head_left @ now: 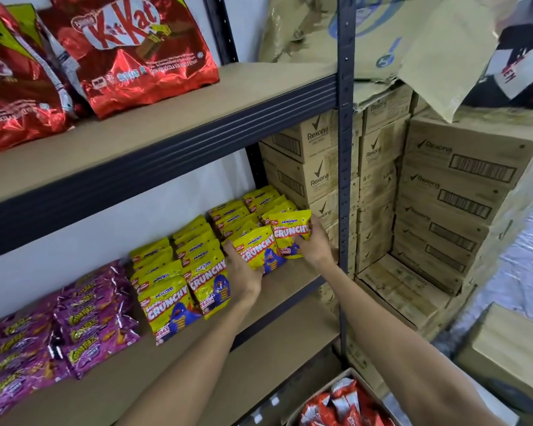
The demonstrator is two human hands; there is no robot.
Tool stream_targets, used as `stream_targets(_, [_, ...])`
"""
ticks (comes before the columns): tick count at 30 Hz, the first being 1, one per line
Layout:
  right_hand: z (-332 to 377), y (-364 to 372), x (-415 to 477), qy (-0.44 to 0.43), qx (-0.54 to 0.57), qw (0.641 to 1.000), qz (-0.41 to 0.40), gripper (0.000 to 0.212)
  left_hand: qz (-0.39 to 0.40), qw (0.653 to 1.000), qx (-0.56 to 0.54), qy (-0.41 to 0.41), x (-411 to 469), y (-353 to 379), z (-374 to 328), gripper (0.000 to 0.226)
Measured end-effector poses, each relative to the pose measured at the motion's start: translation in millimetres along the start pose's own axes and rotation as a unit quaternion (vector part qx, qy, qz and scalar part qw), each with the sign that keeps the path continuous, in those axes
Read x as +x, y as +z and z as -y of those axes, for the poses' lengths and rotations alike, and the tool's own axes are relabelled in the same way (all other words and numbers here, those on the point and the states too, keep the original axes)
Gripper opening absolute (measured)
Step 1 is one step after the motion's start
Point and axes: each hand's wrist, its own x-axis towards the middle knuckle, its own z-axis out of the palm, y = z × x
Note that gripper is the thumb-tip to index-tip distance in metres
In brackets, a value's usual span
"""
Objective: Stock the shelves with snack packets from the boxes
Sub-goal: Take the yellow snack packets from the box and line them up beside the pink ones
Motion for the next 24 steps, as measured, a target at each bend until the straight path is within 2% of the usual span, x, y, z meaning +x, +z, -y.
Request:
stream_targets(4, [-1.8,2.7,10.6,-0.015,-0.030,0.999,-0.002,0.070,-0.021,0.994,0.101,0.038,-6.3,4.3,-1.9,0.090])
stream_targets(7, [-1.5,6.3,14.8,-0.020,-0.059,0.998,-0.013,0.072,-0.008,0.973,0.218,0.078,-5.3,7.0,3.5,0.077])
stream_targets(11, [-2.0,10.0,15.9,-0.041,-0.156,0.986,-0.052,0.069,0.004,0.950,0.283,0.128,-6.8,9.1,10.3,0.055])
stream_targets(14, [-5.1,13.9,15.2,-0.065,-0.238,0.966,-0.074,0.063,-0.003,0.952,0.274,0.138,-11.9,9.9,15.7,0.050])
stream_targets(17, [-7.8,16.7,13.4,-0.063,-0.261,0.960,-0.080,0.059,-0.009,0.959,0.246,0.137,-14.4,11.1,19.0,0.048])
stream_targets(24, [-9.7,14.5,6.0,-0.053,-0.188,0.977,-0.080,0.052,0.003,0.984,0.139,0.109,-6.3,19.3,21.6,0.046])
